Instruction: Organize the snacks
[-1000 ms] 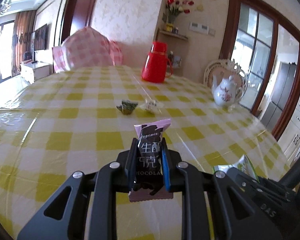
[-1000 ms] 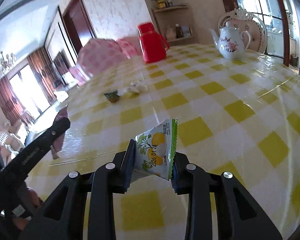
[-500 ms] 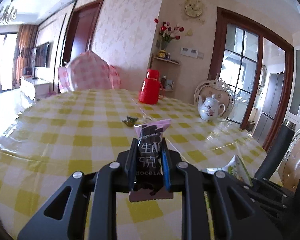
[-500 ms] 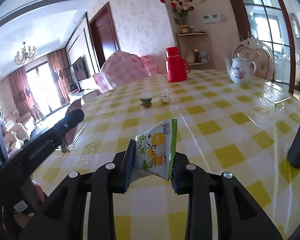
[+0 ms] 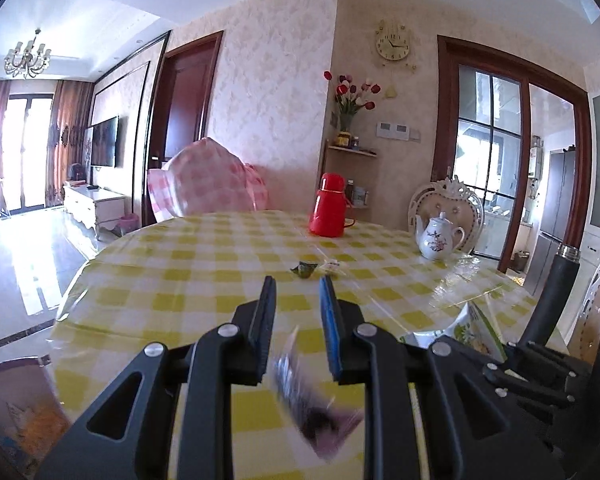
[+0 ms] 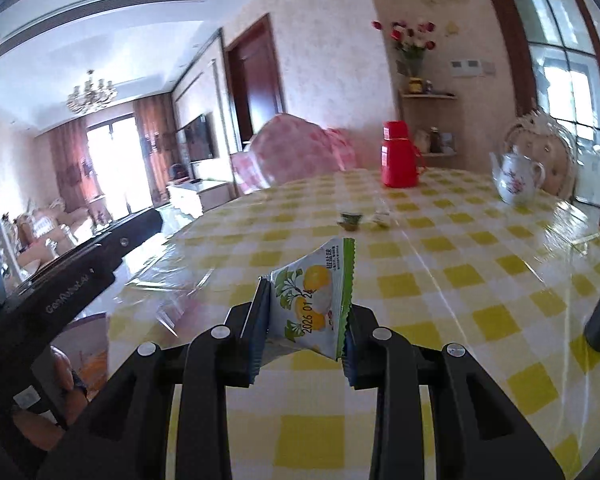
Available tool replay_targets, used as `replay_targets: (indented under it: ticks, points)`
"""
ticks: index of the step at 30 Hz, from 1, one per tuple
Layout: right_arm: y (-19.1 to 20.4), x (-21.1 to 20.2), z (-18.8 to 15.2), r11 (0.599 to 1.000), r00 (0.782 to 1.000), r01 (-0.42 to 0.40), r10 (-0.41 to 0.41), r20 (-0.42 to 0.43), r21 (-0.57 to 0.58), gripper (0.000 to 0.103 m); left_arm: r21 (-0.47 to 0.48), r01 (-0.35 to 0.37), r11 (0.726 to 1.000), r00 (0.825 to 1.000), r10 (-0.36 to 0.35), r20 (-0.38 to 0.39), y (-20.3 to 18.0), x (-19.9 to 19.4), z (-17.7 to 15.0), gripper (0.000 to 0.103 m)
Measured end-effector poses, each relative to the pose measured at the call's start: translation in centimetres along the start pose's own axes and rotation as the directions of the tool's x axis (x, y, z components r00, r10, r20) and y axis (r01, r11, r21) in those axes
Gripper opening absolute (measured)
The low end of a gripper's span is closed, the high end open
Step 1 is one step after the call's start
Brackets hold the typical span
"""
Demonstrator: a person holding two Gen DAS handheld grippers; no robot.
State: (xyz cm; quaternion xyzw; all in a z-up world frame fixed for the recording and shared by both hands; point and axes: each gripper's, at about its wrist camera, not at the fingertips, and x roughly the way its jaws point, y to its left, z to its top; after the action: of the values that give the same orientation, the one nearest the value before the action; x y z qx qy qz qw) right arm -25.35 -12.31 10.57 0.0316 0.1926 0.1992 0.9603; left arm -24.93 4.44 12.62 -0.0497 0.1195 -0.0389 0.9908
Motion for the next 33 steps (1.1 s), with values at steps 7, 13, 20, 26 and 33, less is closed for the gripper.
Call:
replay_targets:
  ticks: [7,13,20,26,33]
  points:
    - [4.0,0.3,-0.5,0.996,0.999,-0.047,0.047,0.007,-0.069,0.031,-0.007,-0.078,0.997,0.997,0.078,-0.021,3.6,-1.9,-1.0,0.022]
    - [0.6,2.4,-0.6,0.996,0.994,-0.037,0.028,-0.106,-0.079,0.038,-0.050,-0.112,0.992,0.991,0.108,-0.083,7.4,-2.0,-2.3,0.022]
    - [-1.5,5.0,-4.9,0.998,0.964,-0.021,0.004,-0.267,-0.060,0.035,-0.054,-0.119,0.991,0.983,0.110,-0.145,9.1,-1.3,-4.3,0.022]
    - [-3.5,5.0,-4.9,0.995,0.956,0.077,-0.093,-0.279,-0.068,0.070,-0.068,0.019,0.997,0.972,-0.035,-0.234,6.9,0.5,-5.6,0.021]
    - [-4.4,7.9,-5.5,0.992,0.908,0.062,-0.102,-0.406,-0.109,0.081,-0.108,0.104,0.989,0.916,-0.137,-0.376,3.3,3.3,-8.7,0.022]
